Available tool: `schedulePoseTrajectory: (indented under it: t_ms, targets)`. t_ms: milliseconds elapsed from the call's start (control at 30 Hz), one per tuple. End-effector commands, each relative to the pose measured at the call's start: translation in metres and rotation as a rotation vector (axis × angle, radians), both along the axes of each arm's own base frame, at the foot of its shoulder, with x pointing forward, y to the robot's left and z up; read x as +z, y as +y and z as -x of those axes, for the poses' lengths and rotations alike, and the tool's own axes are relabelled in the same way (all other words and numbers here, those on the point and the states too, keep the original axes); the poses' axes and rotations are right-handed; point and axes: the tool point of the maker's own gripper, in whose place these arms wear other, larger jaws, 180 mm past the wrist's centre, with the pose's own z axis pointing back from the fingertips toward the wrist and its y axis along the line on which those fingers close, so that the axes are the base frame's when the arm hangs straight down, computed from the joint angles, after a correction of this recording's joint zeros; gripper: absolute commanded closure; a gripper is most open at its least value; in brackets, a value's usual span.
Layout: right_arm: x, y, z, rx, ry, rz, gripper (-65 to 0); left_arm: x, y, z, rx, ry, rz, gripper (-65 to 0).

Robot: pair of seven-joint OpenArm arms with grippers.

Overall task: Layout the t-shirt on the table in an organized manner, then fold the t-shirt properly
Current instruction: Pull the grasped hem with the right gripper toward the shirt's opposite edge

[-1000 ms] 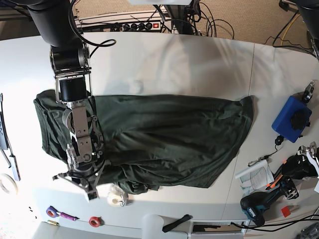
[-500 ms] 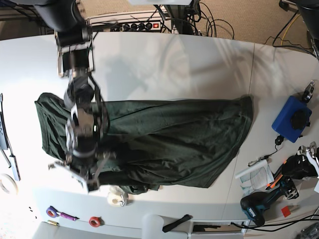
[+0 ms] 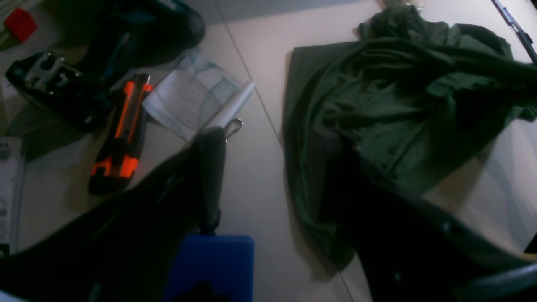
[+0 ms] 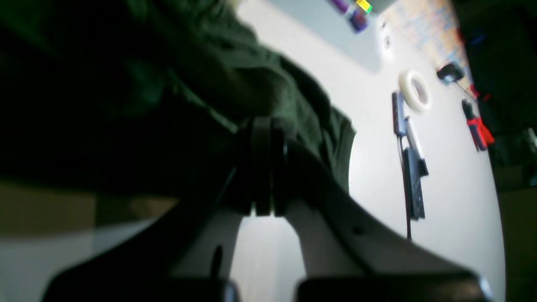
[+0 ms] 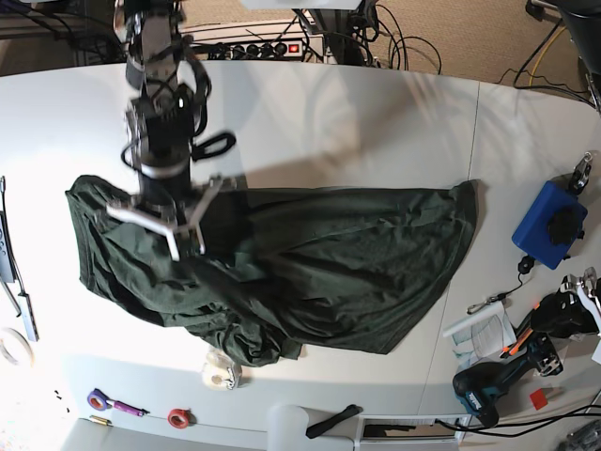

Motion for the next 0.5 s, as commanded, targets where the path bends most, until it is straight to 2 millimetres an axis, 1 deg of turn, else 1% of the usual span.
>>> schedulePoseTrajectory:
  t_ms: [0,133,300,400,467]
  targets:
    - [0.014,0.0,0.001,0.006,-0.049,0.002,0.0,0.027,0.006,-0.007,0.007,-0.077,0.007,-30.9]
    - [0.007,0.01,0.022,0.037,0.003,-0.045,0.0,0.027,0.006,-0.007,0.007,-0.077,0.007,-30.9]
    - [-0.025,0.021,0.049,0.091,0.147,-0.08,0.0,0.027,0.006,-0.007,0.007,-0.076,0.006,-30.9]
    - [-0.039,0.023,0.063,0.101,0.214,-0.088,0.0,0.027,0.007,-0.007,0.009,-0.074,0.0,-30.9]
    - [-0.044,0.024,0.068,0.105,0.235,-0.086,0.0,0.027,0.006,-0.007,0.009,-0.076,0.002,-30.9]
